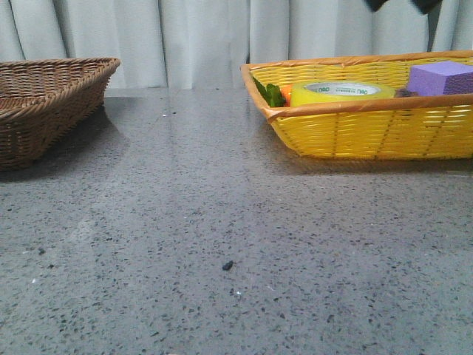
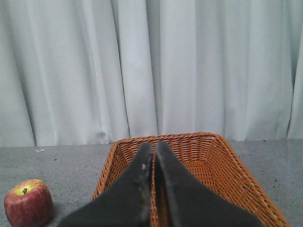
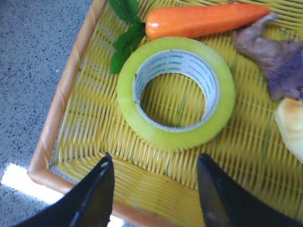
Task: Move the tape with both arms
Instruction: 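Lower the right gripper into the yellow basket and grasp the yellow tape roll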
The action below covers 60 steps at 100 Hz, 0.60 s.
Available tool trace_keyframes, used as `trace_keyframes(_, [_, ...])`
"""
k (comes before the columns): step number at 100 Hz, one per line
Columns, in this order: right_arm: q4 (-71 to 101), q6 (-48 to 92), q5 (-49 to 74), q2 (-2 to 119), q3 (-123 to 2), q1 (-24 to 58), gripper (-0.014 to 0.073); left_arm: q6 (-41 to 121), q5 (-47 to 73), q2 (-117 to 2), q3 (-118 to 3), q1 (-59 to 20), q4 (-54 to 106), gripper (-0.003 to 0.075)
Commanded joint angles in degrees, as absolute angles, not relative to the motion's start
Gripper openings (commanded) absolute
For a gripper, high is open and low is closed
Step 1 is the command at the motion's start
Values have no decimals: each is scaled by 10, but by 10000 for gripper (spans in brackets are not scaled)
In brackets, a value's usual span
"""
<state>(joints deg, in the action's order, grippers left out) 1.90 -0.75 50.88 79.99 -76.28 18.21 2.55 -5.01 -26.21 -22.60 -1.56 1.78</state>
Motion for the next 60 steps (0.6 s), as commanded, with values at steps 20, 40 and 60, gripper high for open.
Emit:
trace_keyframes(20, [24,0,521,901,-859,191,329,25,-92,-269,-248,-15,23,-20])
trace_keyframes(40, [24,0,522,962,-886,206,329,25,-92,-269,-248,-15,23,-20])
trace_keyframes(60, [24,0,516,1004,-905,207,329,25,-92,-269,-248,-15,23,-20])
